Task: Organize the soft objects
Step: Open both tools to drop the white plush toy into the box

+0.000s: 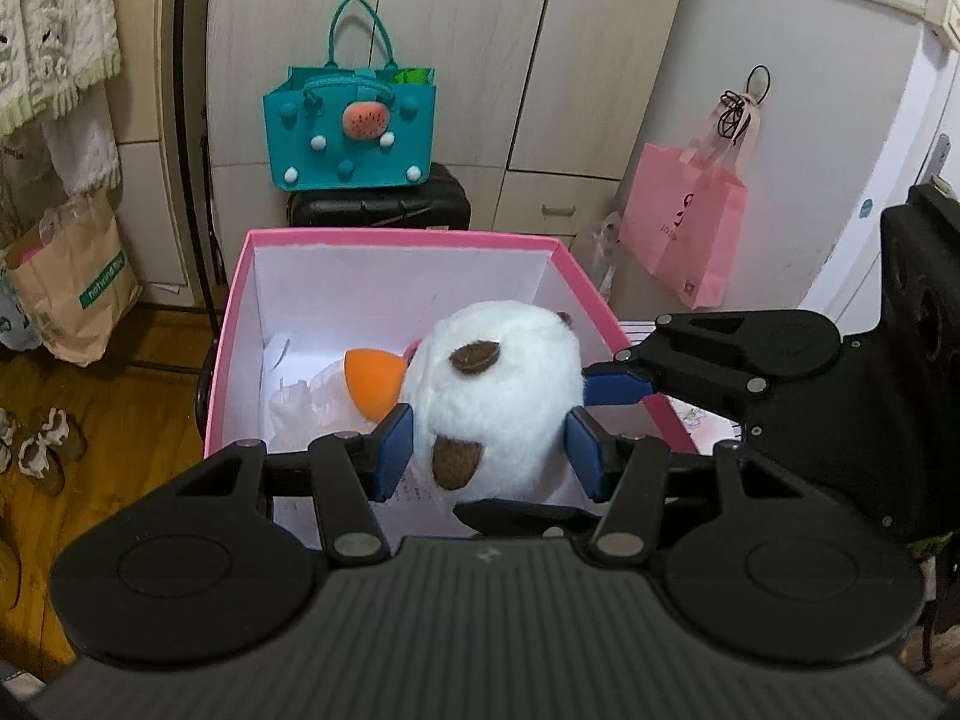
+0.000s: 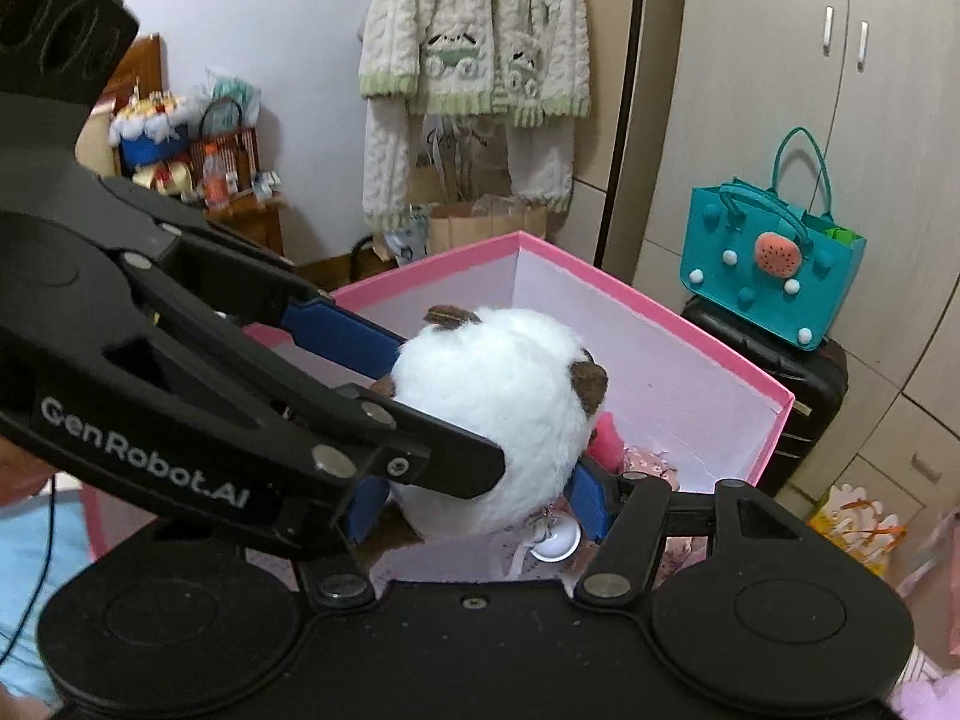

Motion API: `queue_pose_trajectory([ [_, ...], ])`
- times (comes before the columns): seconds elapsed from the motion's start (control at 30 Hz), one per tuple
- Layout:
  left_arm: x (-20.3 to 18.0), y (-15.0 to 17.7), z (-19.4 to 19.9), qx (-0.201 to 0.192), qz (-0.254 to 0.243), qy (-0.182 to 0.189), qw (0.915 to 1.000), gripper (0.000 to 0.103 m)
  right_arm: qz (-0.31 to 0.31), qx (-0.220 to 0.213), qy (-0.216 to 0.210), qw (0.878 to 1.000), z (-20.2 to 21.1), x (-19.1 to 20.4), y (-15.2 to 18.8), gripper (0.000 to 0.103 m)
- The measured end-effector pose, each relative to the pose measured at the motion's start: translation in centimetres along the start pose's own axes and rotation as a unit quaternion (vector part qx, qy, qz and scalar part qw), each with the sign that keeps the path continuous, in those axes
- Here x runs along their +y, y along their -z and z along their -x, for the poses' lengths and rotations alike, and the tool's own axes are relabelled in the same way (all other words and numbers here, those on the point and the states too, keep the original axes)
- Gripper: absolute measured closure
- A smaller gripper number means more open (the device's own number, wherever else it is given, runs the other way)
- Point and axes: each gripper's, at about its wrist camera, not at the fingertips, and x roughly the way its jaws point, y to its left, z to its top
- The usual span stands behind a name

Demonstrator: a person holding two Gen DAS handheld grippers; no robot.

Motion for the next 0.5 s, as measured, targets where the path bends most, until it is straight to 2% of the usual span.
queue_pose_trajectory([
  [0.2,0.6,0.0,-1.1,0.011,0.025,-0.003,0.9996,0.05,0.015,0.011,0.029,0.999,-1.2,-0.3,-0.1,0.032],
  [0.3,0.5,0.0,-0.7,0.003,0.024,-0.014,0.9996,0.047,0.014,-0.001,0.052,0.999,-0.8,-0.6,0.2,0.029],
  [0.5,-0.9,0.3,1.8,-0.019,-0.015,-0.043,0.9988,0.041,-0.023,-0.02,0.027,0.999,2.0,-1.1,0.6,0.028],
])
